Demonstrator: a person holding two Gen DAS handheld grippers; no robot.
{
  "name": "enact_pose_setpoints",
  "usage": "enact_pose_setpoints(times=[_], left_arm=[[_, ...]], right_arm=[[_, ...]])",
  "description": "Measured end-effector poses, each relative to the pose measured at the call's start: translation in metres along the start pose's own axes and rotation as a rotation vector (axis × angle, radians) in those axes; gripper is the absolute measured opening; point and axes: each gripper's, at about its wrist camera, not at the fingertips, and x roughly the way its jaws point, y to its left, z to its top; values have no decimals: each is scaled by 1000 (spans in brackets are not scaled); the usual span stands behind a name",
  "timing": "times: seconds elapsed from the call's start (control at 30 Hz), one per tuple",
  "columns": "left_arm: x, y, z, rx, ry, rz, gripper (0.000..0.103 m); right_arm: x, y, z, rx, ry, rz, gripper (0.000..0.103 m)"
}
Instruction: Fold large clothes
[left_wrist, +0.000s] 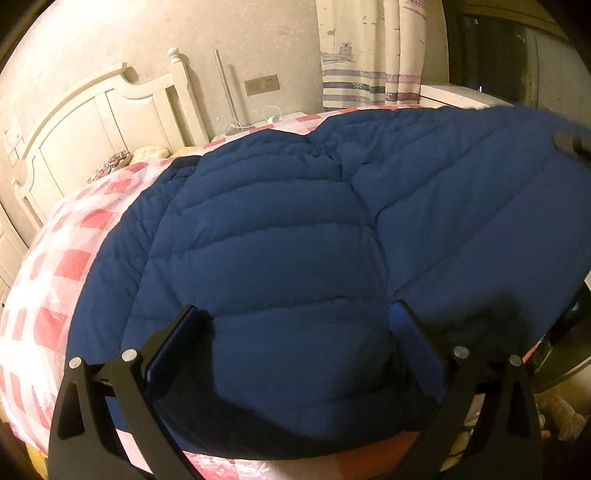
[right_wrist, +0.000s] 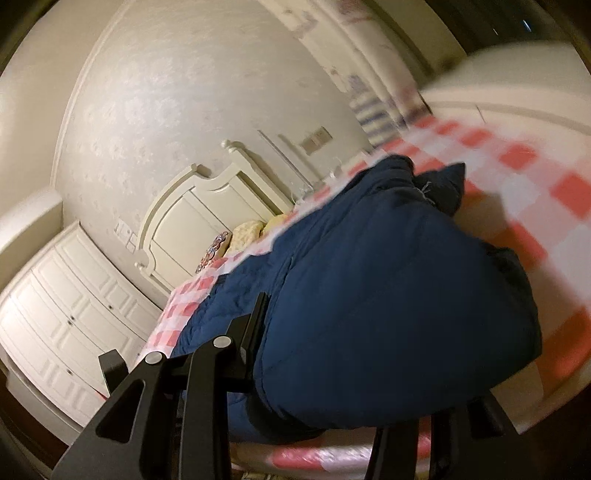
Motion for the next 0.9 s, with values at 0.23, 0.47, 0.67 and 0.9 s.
enact_pose_setpoints(times=[0.23,0.47,0.67,0.9], left_arm=[[-6,18,-4,35,32,-97,101],[-30,164,4,-438,-17,-458,101],[5,245,7,-717,54,-605,101],[39,272,-8,-891,-2,-865,101]], right_arm=[[24,112,8,-389,-43,12,45],[89,226,-50,-914,24,-13,45],[171,266,-159,-1351,210,-164,45],[172,252,-167,-1360,160,-156,45]])
